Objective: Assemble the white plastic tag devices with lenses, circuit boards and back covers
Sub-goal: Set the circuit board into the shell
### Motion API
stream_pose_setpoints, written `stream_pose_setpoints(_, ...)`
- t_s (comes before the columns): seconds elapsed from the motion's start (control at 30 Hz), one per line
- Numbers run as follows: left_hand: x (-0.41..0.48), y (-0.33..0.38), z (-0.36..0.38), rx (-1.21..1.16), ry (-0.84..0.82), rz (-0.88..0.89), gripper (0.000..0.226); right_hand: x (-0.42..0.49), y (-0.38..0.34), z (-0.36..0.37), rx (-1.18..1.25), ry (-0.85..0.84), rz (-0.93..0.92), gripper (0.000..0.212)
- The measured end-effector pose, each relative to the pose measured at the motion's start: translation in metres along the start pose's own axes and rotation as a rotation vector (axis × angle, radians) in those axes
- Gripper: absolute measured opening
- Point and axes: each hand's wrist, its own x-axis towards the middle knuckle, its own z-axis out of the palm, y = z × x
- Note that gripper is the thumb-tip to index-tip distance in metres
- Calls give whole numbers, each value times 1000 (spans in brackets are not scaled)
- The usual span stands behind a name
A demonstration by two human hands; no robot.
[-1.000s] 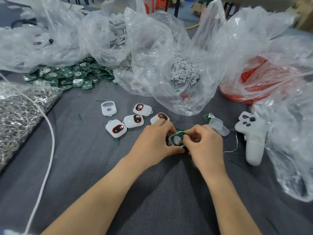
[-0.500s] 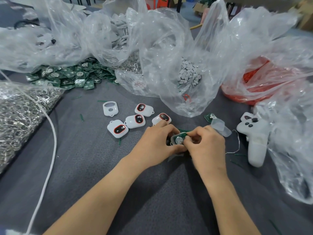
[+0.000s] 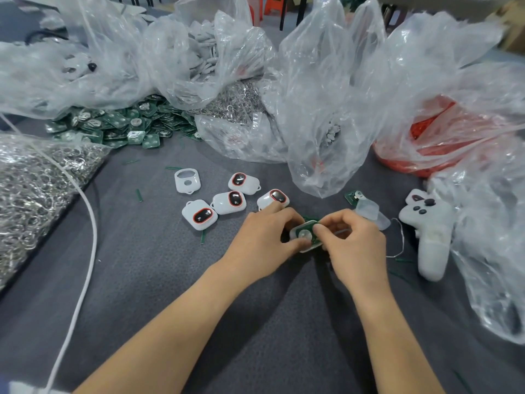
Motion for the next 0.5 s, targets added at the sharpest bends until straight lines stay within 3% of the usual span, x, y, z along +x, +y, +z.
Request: stream_pose_setpoints(0.5,0,3,0,23,-26,10,28,-3,0,3,-181,15,-136,15)
